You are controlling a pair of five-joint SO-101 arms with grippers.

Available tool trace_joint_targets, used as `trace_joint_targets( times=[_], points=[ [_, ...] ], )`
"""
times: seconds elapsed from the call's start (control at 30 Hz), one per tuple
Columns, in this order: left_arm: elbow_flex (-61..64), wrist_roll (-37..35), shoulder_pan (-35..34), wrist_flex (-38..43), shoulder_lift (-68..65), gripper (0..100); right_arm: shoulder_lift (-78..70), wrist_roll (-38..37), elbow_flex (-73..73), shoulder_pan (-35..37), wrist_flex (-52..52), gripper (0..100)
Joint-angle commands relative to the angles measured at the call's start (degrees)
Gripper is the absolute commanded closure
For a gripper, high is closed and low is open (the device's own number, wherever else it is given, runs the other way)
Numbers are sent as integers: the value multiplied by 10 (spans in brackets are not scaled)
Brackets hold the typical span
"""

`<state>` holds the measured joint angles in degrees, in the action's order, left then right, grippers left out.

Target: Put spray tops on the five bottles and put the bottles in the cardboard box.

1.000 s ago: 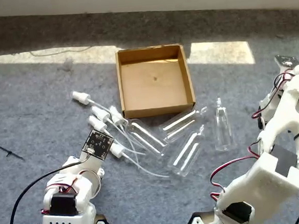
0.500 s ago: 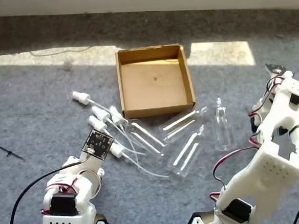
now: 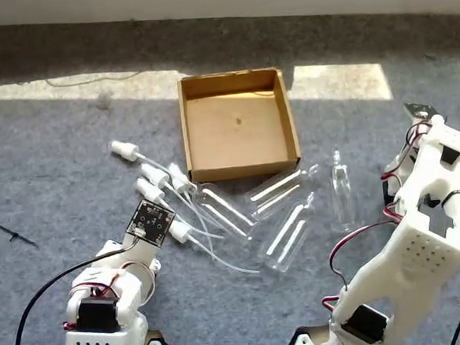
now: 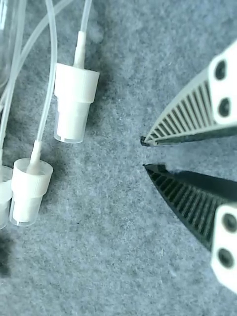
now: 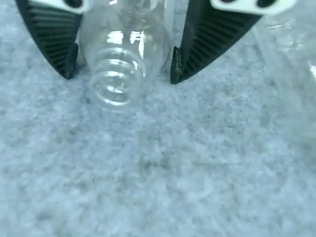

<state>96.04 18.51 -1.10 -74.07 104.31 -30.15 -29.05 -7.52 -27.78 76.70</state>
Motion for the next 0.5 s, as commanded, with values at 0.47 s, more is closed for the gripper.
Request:
trace_joint_targets(
  times=[0.47],
  points=[
    [11,3,5,-3,4,920,105,4,-7,21,29,994]
  ],
)
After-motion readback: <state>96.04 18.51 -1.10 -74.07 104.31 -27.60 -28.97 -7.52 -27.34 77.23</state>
